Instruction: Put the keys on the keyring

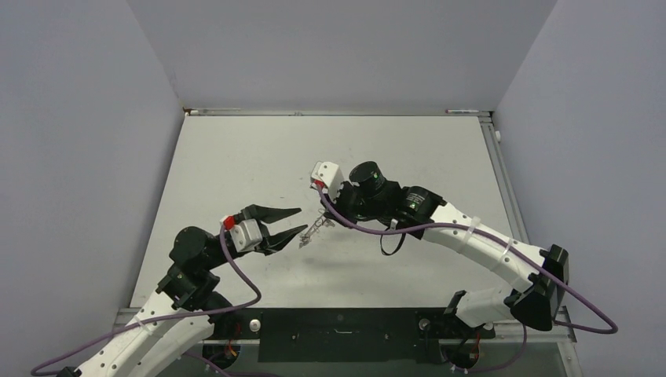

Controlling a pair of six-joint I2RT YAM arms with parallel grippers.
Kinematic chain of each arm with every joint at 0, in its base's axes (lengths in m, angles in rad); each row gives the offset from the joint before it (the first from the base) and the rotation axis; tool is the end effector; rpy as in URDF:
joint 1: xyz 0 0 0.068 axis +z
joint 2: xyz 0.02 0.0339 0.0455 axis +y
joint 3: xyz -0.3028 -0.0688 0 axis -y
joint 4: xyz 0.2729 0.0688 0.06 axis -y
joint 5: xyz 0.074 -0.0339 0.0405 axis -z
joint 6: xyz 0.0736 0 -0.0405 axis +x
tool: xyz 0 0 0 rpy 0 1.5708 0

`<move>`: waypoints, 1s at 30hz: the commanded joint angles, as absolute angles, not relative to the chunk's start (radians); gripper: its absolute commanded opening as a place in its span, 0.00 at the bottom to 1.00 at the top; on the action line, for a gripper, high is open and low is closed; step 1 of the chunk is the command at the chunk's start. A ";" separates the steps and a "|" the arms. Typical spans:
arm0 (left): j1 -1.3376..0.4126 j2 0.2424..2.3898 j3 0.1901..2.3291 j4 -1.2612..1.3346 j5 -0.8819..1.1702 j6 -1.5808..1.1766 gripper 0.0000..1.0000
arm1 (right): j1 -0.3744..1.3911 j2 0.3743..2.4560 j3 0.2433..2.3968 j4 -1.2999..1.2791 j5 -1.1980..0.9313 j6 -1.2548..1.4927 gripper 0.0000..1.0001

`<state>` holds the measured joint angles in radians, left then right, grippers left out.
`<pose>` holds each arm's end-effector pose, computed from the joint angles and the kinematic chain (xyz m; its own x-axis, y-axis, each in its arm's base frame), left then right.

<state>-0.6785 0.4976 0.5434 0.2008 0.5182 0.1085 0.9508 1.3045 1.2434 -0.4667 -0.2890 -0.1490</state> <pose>0.0998 -0.1273 0.3641 0.2885 -0.1117 -0.9510 0.8932 0.3892 0.2252 0.1812 0.2899 0.3761 -0.1523 -0.4583 -0.8757 -0.9564 0.2918 0.0137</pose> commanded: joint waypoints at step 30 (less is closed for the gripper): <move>-0.665 0.602 0.618 0.035 0.785 0.224 0.35 | 1.126 1.312 1.492 -0.940 -0.237 -0.254 0.05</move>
